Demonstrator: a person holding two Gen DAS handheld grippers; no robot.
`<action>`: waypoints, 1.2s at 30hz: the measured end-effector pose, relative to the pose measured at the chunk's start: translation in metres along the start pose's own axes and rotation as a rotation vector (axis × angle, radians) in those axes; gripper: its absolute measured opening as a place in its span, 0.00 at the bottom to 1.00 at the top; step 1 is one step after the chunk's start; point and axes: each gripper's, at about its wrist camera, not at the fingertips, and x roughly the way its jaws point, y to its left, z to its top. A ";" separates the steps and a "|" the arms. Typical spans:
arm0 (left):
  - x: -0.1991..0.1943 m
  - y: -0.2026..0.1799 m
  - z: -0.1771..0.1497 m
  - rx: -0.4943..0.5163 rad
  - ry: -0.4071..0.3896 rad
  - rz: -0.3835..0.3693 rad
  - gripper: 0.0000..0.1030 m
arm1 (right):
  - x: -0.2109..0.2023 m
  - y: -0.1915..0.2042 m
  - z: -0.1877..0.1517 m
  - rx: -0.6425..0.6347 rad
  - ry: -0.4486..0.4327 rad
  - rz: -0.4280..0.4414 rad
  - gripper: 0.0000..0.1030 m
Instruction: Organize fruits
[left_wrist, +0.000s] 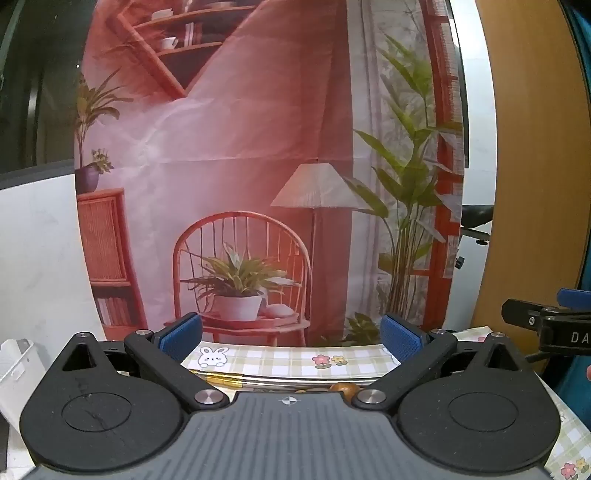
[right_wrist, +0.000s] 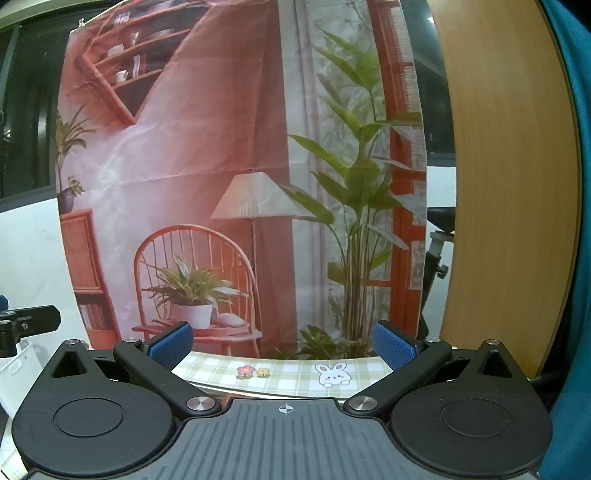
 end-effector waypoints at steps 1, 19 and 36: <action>0.000 0.000 0.000 0.003 -0.003 -0.002 1.00 | 0.000 0.000 0.000 0.001 0.004 0.000 1.00; 0.000 0.001 -0.002 0.040 -0.010 0.023 1.00 | 0.001 -0.001 -0.001 0.009 0.004 0.003 1.00; -0.002 -0.001 -0.004 0.043 -0.007 0.026 1.00 | 0.000 -0.001 -0.002 0.017 0.003 0.002 1.00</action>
